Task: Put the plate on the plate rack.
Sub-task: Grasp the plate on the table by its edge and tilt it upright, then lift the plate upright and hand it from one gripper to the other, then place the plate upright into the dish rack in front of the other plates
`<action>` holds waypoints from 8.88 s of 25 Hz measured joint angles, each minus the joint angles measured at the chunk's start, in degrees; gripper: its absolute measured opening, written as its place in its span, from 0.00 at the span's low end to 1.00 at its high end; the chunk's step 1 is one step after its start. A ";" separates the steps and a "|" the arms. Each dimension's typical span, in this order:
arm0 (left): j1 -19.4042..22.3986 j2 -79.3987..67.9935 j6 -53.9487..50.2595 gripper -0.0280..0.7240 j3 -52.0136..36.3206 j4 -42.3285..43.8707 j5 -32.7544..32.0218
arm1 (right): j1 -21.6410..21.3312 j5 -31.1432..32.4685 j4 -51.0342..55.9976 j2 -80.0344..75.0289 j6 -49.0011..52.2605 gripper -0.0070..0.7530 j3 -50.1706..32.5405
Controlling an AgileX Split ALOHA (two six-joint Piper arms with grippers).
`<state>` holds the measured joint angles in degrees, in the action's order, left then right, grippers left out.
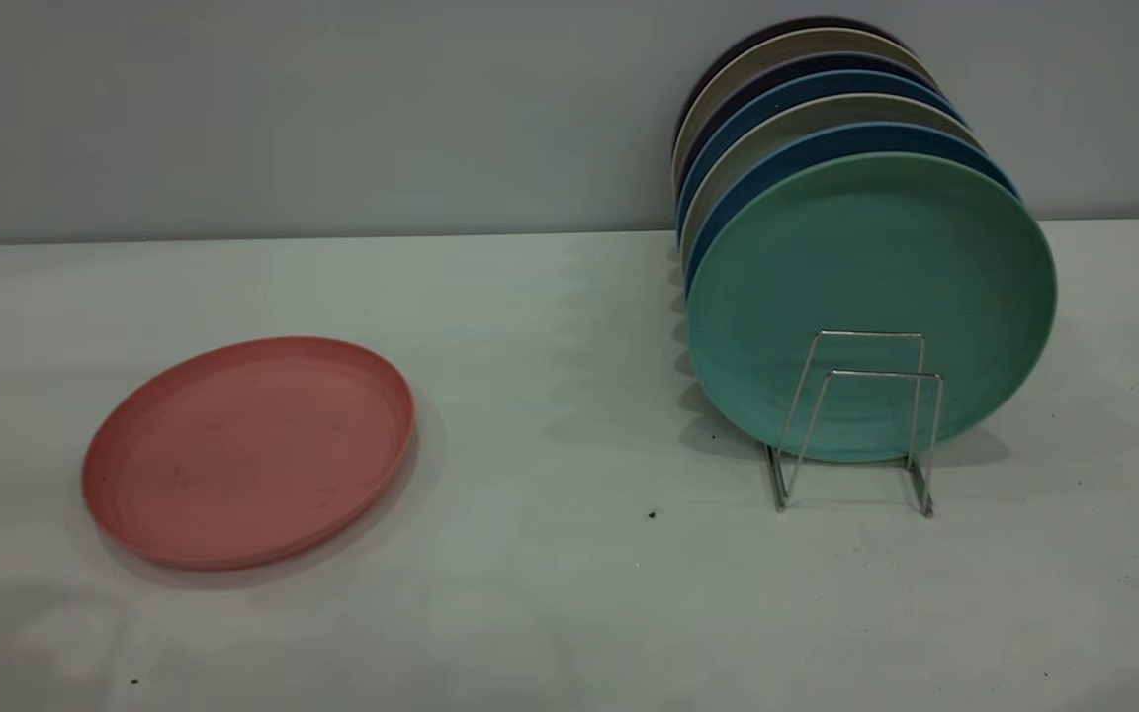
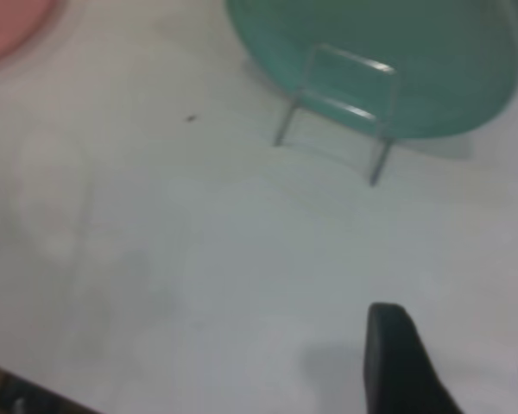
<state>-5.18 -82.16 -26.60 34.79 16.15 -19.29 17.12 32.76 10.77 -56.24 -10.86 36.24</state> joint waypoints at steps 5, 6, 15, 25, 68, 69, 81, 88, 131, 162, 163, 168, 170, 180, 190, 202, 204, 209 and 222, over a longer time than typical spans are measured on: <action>3.46 -11.19 -1.07 0.54 6.96 0.00 2.15 | 0.00 -2.11 9.73 -4.35 -8.72 0.49 0.00; 4.44 -12.94 -1.23 0.54 8.15 0.00 2.15 | 0.00 -2.37 11.83 -4.76 -10.83 0.49 0.00; 6.74 -27.72 -0.10 0.54 15.87 0.15 3.63 | 0.00 -6.16 29.16 -10.68 -27.04 0.49 0.12; 6.74 -35.37 0.05 0.54 22.12 0.15 5.46 | 0.00 -7.75 39.88 -17.80 -38.50 0.49 2.51; 3.39 -46.23 3.18 0.41 29.61 0.32 13.28 | 0.00 -12.33 46.60 -20.35 -43.24 0.49 3.52; 3.39 -46.33 3.18 0.36 29.61 0.32 13.77 | 0.00 -12.33 46.66 -20.35 -43.24 0.49 3.52; 3.44 -47.24 3.43 0.14 30.13 4.65 20.73 | 0.00 -12.92 46.78 -20.35 -43.30 0.49 3.52; 3.27 -43.27 4.18 0.10 29.31 12.20 19.87 | 0.00 -11.53 46.78 -20.35 -43.78 0.49 3.52; -28.25 -8.67 6.08 0.06 5.60 37.90 25.23 | 0.00 6.57 61.63 -42.15 -72.35 0.65 12.66; -30.54 -6.52 0.43 0.06 5.14 38.20 29.74 | 3.28 5.47 74.68 -51.67 -88.10 0.13 13.54; -30.54 -6.52 0.31 0.06 5.14 38.20 29.51 | 3.35 5.40 74.68 -51.67 -88.17 0.13 13.54; -30.66 -6.52 -3.34 0.12 5.14 38.27 26.69 | 3.40 5.35 73.79 -51.67 -87.97 0.13 13.54; -30.69 -6.33 -6.30 0.20 5.14 38.15 21.83 | 3.34 3.66 73.18 -51.67 -86.52 0.13 13.60; -30.19 -6.16 -18.45 0.83 5.14 37.68 3.04 | 3.28 2.47 68.31 -49.64 -84.95 0.13 13.60; -14.55 -6.16 -34.30 0.70 5.14 38.50 -0.39 | 3.28 -0.14 50.28 -39.96 -69.42 0.13 13.60; -8.78 -6.16 -36.32 0.61 5.14 46.18 5.05 | 3.28 2.50 20.81 -30.89 -45.67 0.13 13.60; -8.78 -6.28 -36.45 0.61 5.14 46.71 5.16 | 3.50 2.96 17.27 -29.82 -43.38 0.13 13.60; -8.78 -7.92 -38.16 0.61 5.14 47.08 5.23 | 7.01 3.03 7.26 -28.06 -38.38 0.13 13.60; -8.78 -9.28 -38.85 0.61 5.14 47.18 5.24 | 17.20 7.33 -29.15 -27.72 -16.85 0.13 20.04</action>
<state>-13.96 -91.44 -65.45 39.94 63.33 -14.05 34.32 40.09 -18.38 -83.96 -27.71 56.29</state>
